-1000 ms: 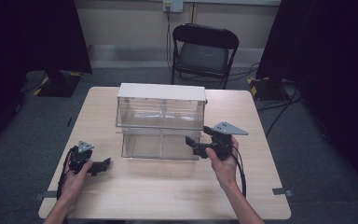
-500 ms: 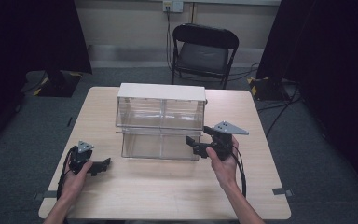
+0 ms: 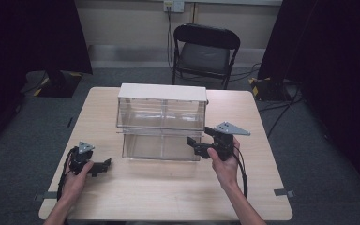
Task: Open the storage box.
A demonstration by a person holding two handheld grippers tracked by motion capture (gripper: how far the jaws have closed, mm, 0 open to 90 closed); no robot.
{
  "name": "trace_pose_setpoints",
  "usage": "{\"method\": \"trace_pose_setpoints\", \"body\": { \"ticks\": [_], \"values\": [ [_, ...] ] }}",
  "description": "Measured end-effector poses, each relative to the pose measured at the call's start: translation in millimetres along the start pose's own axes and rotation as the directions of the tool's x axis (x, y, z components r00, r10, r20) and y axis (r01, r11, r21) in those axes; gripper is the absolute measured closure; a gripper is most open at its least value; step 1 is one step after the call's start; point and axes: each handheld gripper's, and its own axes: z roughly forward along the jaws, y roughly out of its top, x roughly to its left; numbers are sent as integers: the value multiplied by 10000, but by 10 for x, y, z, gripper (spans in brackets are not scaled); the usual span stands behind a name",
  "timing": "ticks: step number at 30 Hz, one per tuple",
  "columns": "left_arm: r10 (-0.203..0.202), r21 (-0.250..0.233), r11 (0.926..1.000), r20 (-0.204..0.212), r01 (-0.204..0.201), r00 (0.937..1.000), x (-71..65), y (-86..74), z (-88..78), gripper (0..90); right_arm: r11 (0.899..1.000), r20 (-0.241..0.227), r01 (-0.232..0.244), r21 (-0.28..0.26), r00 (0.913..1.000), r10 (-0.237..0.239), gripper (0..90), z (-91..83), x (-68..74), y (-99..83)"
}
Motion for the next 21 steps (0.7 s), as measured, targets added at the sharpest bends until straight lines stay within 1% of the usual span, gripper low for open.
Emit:
{"method": "trace_pose_setpoints", "body": {
  "ticks": [21],
  "values": [
    [2,1,10000,1,-2,10000,0,0,0,56,10000,-74,-45,-16,10000,45,139,-1,0,2]
  ]
}}
